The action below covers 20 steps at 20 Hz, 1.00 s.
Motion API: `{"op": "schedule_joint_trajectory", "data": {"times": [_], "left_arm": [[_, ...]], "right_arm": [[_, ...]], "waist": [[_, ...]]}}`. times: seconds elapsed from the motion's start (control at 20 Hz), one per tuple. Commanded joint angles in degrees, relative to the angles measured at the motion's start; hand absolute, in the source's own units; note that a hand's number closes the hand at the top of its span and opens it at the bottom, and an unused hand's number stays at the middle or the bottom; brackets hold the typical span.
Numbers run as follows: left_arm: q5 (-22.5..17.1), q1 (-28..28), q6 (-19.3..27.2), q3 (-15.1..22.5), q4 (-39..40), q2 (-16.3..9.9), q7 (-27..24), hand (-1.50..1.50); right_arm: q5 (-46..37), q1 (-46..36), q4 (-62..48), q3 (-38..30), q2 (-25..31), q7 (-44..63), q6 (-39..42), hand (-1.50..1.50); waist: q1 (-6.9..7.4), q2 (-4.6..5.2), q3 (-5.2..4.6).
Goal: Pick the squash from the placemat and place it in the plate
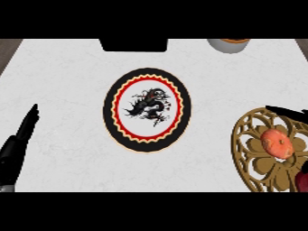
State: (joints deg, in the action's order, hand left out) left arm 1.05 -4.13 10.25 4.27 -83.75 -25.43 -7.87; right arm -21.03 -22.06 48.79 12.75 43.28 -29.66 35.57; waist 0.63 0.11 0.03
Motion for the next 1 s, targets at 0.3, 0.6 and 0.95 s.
{"op": "schedule_joint_trajectory", "data": {"times": [0.3,0.6,0.95], "left_arm": [[-0.1,0.5,-4.9,-4.2,1.9,-0.3,-1.3,0.0],[3.4,2.7,-1.1,-2.6,2.1,3.0,1.2,0.0],[4.0,-1.0,-2.5,-4.0,2.6,4.0,-4.1,0.0]], "right_arm": [[-4.7,-0.7,-5.4,1.0,-5.1,-6.5,-0.3,-1.5],[-3.7,-2.5,-9.9,0.6,-5.7,-11.5,-0.5,1.5],[-5.0,-5.1,-11.3,0.0,-7.4,-11.7,-3.5,1.5]], "waist": [[-0.2,-0.04,-0.01],[-0.22,0.07,0.01],[0.0,0.01,-0.02]]}}
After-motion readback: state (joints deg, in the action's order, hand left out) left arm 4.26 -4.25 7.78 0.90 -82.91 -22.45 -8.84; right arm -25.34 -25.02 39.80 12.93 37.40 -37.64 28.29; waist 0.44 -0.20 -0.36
